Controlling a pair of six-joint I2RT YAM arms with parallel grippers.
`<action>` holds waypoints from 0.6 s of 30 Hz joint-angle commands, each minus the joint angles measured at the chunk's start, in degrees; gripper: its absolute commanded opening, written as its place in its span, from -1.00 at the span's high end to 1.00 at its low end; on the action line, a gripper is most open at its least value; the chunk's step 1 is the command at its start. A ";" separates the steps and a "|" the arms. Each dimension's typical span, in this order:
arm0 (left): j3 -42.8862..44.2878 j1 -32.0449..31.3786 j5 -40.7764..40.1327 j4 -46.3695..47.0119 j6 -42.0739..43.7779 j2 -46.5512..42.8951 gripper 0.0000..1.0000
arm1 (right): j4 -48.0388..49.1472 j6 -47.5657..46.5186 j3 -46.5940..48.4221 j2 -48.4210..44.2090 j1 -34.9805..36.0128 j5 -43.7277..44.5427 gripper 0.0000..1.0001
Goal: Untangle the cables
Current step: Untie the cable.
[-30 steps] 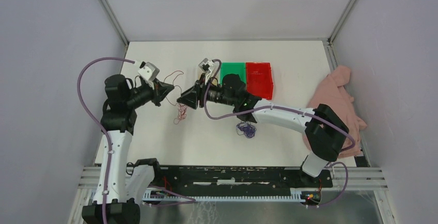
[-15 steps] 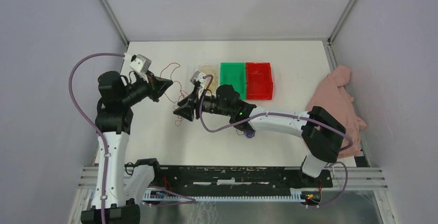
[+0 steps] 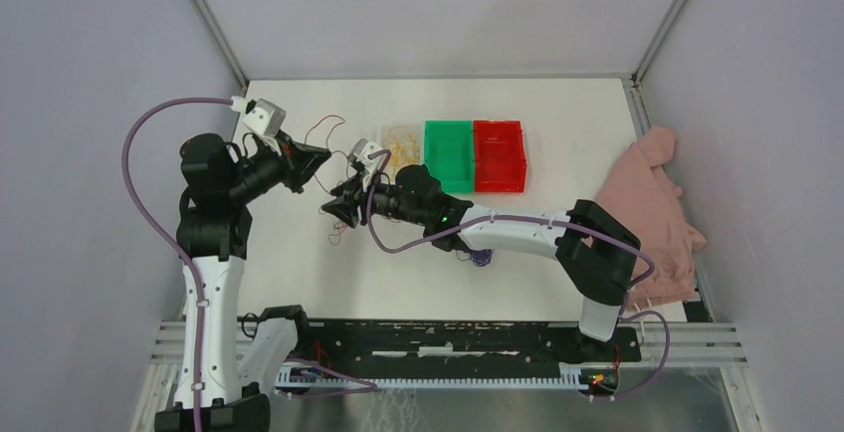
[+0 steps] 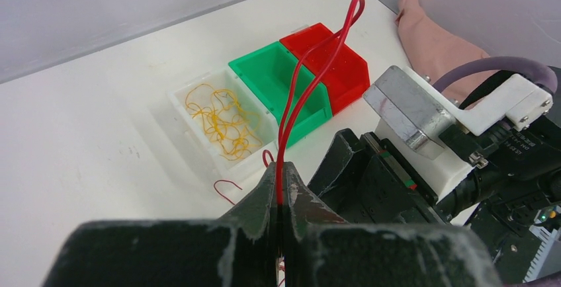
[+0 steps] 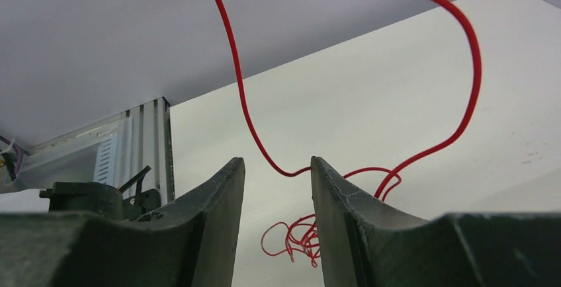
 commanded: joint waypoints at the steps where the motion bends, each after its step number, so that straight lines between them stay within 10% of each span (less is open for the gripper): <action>1: 2.88 0.00 0.41 -0.67 -0.50 -0.75 0.94 | 1.64 -1.63 -1.59 -3.80 0.18 2.45 0.05; 18: 3.91 -0.07 -0.55 -0.67 1.68 -1.11 0.94 | 2.01 -5.51 -4.30 -8.94 0.15 3.01 -0.26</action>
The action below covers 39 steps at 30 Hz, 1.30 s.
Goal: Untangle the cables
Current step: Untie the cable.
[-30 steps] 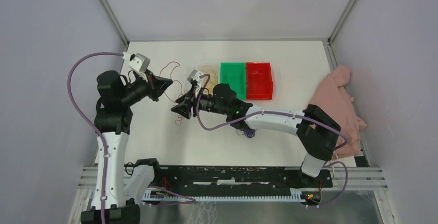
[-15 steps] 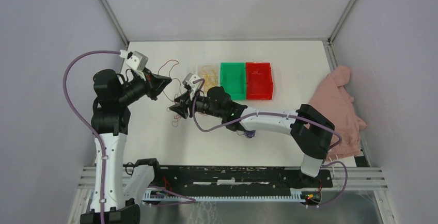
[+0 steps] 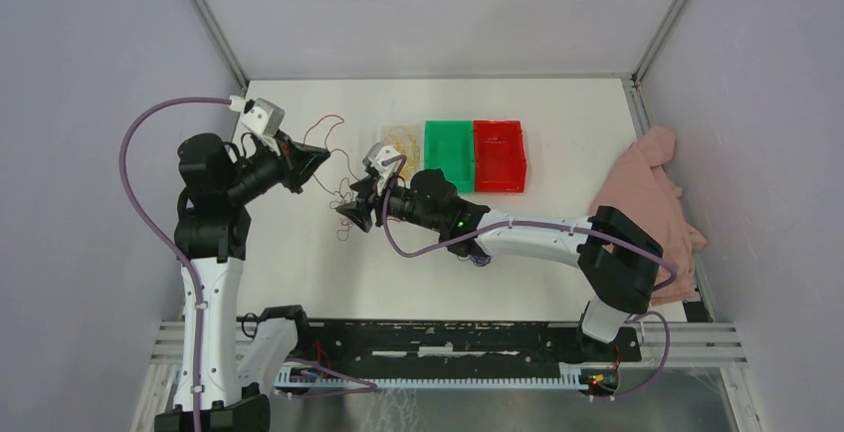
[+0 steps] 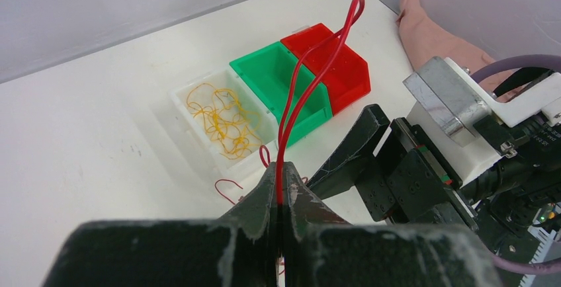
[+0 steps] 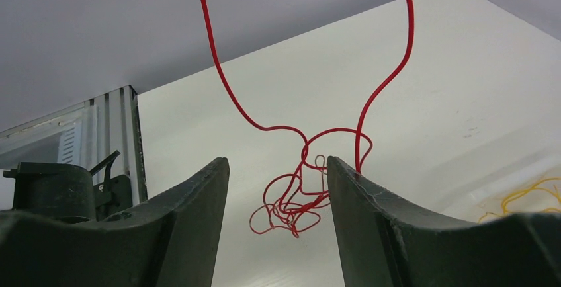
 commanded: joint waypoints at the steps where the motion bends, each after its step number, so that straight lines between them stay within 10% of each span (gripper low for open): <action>1: 2.54 -0.07 -0.03 1.05 1.75 -0.90 0.94 | 4.01 -0.91 2.13 -2.82 0.18 -2.64 -0.28; 16: 3.13 -0.11 1.40 0.97 -0.33 -0.05 0.94 | 4.07 1.53 16.09 8.03 1.11 -2.97 -0.22; 39: 17.55 -0.10 0.45 15.53 -11.91 8.43 0.94 | 12.36 10.39 0.94 14.78 2.14 -1.35 0.45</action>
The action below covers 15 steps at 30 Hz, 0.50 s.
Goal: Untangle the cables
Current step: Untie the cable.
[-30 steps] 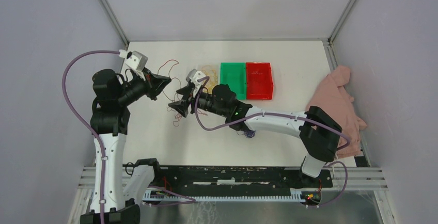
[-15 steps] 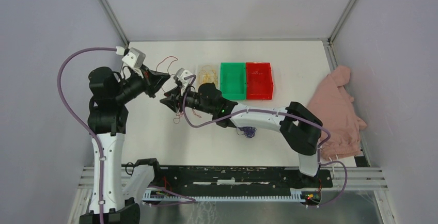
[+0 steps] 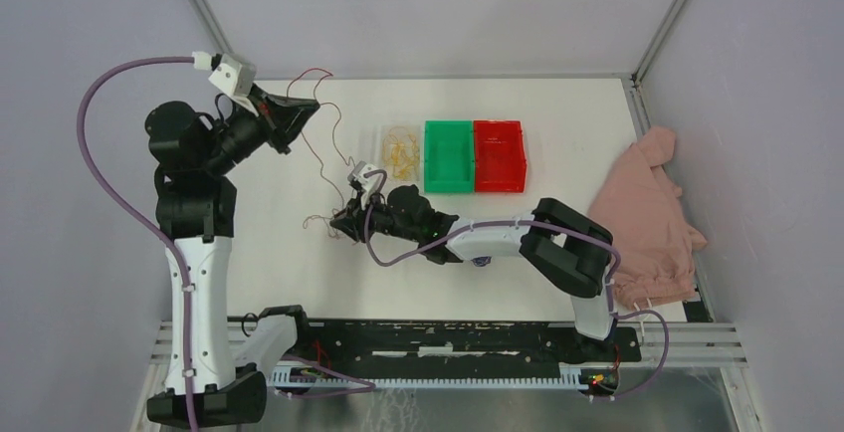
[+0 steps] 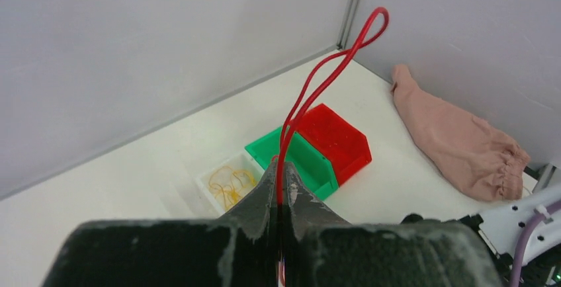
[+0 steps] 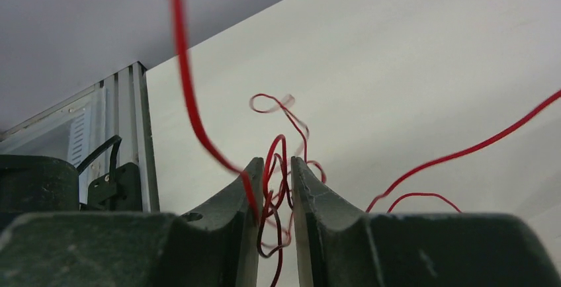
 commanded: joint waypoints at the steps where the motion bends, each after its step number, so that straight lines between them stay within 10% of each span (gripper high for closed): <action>1: 5.72 -0.09 -0.14 8.44 -6.28 2.57 0.94 | 5.90 2.84 -3.04 1.04 0.94 0.71 0.45; 15: 19.68 -0.11 -4.94 17.64 -9.36 10.25 0.94 | 11.96 6.09 -12.54 0.89 1.42 3.31 0.44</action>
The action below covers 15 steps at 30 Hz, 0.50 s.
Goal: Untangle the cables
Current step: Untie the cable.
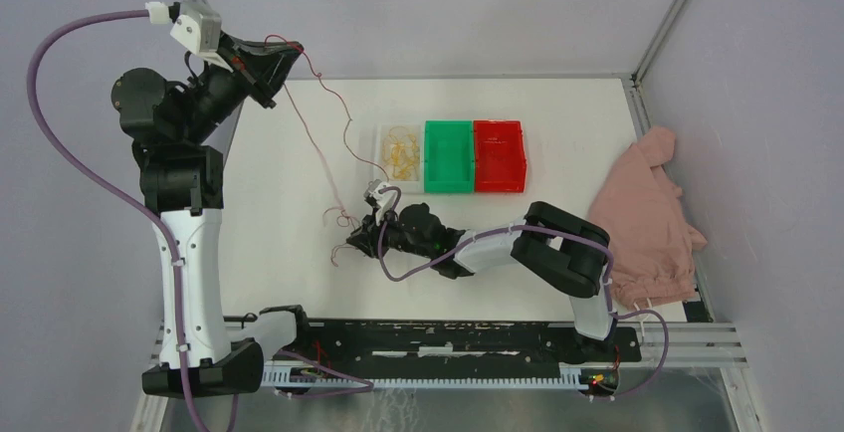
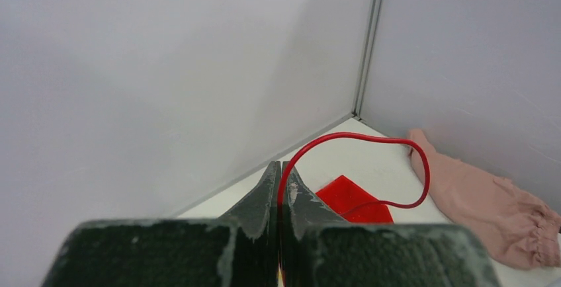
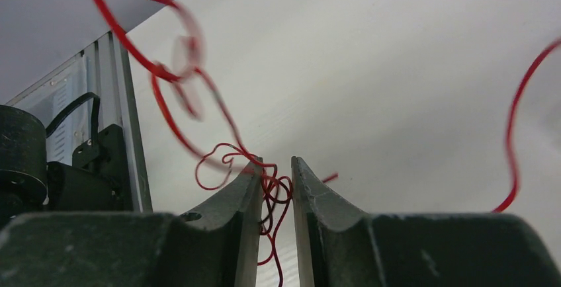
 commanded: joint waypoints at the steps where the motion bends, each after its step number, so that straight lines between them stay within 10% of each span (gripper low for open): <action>1: 6.33 -0.12 -3.39 6.96 -3.15 1.73 0.94 | 5.47 2.07 -3.07 -0.12 0.83 1.87 0.43; 15: 24.34 -0.10 -11.18 10.05 -0.40 10.28 0.94 | 7.33 2.12 -10.00 -0.68 2.39 7.44 0.53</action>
